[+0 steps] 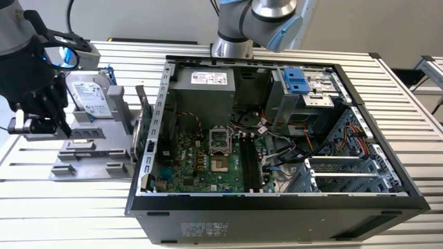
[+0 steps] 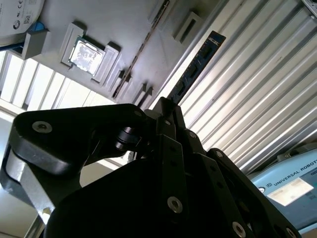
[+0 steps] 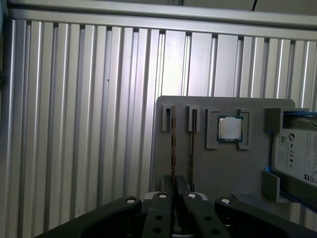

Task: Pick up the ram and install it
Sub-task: 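Pick up the ram and move it above insertion slot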

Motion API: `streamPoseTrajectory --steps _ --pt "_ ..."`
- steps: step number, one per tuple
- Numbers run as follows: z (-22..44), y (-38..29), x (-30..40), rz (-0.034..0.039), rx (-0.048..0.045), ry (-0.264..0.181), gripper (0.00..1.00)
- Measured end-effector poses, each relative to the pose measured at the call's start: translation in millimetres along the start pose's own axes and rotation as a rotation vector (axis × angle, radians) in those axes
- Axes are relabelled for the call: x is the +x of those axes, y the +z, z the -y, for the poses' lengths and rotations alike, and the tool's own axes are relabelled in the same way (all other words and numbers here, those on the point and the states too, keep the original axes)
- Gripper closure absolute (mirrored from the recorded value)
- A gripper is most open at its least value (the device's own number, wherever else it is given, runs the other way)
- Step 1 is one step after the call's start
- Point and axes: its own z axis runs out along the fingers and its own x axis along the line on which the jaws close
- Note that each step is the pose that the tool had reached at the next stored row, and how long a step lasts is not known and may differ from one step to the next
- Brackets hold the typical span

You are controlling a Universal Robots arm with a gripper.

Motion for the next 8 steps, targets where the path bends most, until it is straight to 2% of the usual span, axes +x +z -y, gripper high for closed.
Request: streamPoseTrajectory --steps 8 --pt "-0.1 -4.2 0.0 0.0000 -0.0001 0.000 1.00"
